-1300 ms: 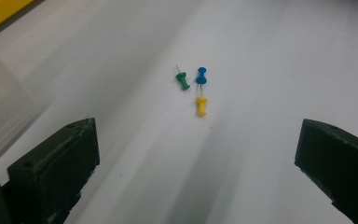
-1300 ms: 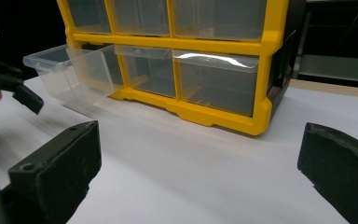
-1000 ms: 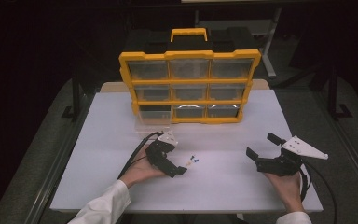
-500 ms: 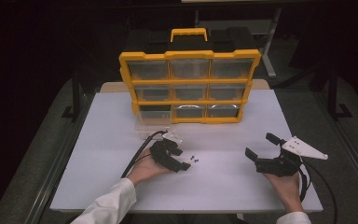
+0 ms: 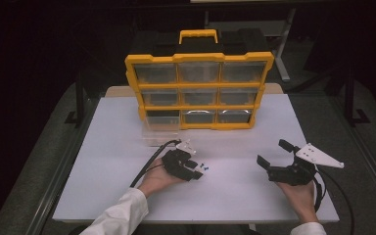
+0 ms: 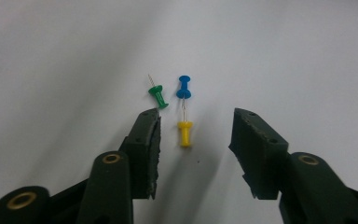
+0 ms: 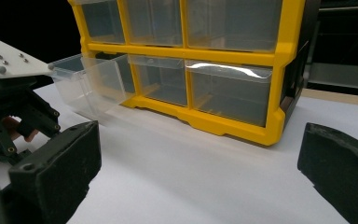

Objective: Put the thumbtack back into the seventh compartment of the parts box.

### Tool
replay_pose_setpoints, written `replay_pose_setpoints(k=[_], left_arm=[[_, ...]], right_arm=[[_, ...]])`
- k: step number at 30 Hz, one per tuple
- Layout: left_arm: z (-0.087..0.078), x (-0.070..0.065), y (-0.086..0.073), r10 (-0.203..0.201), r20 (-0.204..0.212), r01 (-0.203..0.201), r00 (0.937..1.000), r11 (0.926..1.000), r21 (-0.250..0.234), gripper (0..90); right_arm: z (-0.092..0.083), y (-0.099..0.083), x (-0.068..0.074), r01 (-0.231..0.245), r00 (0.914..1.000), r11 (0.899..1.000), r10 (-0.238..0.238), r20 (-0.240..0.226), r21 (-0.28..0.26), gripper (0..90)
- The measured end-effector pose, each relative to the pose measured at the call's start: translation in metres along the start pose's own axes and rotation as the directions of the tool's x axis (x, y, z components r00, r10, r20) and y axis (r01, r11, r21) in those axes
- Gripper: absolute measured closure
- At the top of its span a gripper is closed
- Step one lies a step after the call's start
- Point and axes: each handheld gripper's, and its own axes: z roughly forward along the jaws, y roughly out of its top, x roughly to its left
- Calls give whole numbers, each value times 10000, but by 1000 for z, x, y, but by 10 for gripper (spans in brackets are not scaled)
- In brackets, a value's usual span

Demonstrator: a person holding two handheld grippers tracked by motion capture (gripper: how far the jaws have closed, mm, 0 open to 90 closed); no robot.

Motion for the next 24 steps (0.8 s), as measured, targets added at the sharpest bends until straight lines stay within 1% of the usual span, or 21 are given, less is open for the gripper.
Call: replay_pose_setpoints(k=[1, 4, 9, 11, 15, 16, 19, 21, 24], left_arm=[[0, -1, 0, 90, -56, -91, 9999, 9999, -86, 563], [1, -3, 2, 131, -200, -136, 9997, 9997, -212, 630], [5, -3, 2, 252, -420, -250, 9988, 9997, 66, 693], [6, -3, 2, 203, -427, -198, 9989, 9997, 103, 722], [7, -3, 2, 174, -373, -174, 9992, 9998, 21, 808], [8, -3, 2, 244, -402, -242, 9989, 9997, 58, 823], [7, -5, 3, 314, -565, -318, 9979, 9995, -52, 846], [7, -5, 3, 478, -701, -480, 9964, 9988, -14, 850], [6, -5, 3, 490, -756, -494, 9959, 9988, -34, 852]], right_arm=[[0, 0, 0, -8, 10000, 10000, 8, -1, -15, 0], [-1, 0, 0, 8, 10000, 10000, -8, 29, -88, 0], [-1, 0, 0, 58, 10000, 9999, -58, 24, -117, 0], [-1, 0, 0, 52, 10000, 9999, -52, 17, -121, 0], [-1, 0, 0, 34, 10000, 9999, -34, -2, -154, 0], [-1, 0, 1, 34, 10000, 9999, -34, -9, -167, 0], [-2, 1, 1, 22, 10000, 9998, -23, -19, -187, 0], [-2, 1, 1, 1, 10000, 9998, -2, -36, -191, 0], [-2, 0, 1, 10, 10000, 9998, -11, -57, -173, 0]])
